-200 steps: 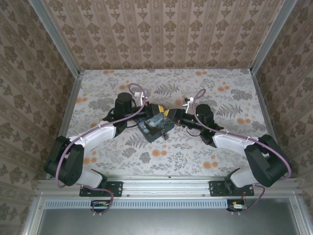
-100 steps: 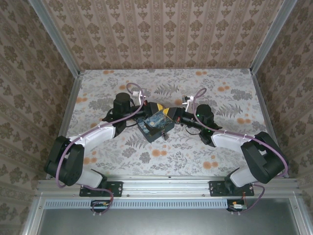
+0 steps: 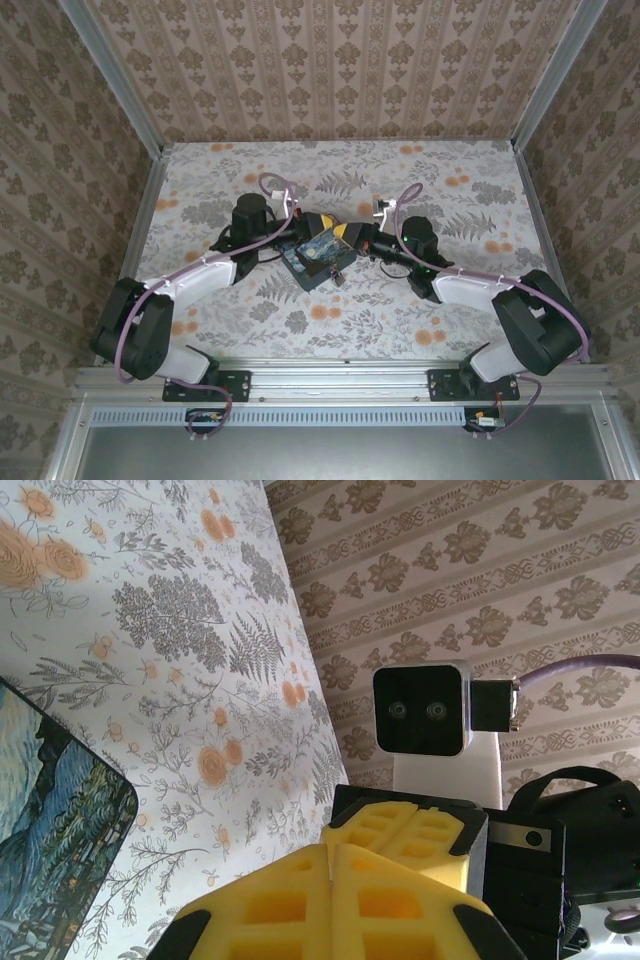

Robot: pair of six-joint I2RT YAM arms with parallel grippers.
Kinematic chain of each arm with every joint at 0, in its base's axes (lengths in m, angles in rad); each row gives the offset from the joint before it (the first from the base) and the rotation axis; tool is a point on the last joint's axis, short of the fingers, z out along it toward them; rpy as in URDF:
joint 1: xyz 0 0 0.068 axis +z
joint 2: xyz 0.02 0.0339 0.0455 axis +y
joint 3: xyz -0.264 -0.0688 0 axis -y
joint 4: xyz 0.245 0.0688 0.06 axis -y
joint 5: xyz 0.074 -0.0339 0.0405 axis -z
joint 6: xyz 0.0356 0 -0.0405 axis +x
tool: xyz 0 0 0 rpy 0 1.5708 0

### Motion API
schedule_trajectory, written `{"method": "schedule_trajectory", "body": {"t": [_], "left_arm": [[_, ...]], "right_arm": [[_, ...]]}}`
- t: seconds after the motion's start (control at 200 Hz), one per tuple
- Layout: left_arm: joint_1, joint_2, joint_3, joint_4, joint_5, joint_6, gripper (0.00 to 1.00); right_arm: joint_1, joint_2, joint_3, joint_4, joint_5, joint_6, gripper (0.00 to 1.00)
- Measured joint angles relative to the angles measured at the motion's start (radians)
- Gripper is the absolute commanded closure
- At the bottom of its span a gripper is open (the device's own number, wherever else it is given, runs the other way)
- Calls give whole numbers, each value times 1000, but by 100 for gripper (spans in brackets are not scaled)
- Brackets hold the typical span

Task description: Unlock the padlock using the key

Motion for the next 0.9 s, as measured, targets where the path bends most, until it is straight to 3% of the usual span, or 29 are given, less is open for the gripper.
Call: {"method": "schedule_trajectory", "body": {"t": [0.155, 0.225, 0.305, 0.9], "left_arm": [[-5, 0, -4, 1, -2, 0, 100], [-5, 0, -4, 1, 1, 0, 83], [-4, 1, -4, 0, 7, 10, 78], [3, 2, 18, -118, 114, 122, 85]], "right_arm": [[0, -13, 0, -26, 0, -16, 100], [-1, -14, 0, -31, -4, -24, 100], [-1, -18, 5, -56, -14, -44, 100], [-16, -29, 51, -194, -104, -133, 100]]}}
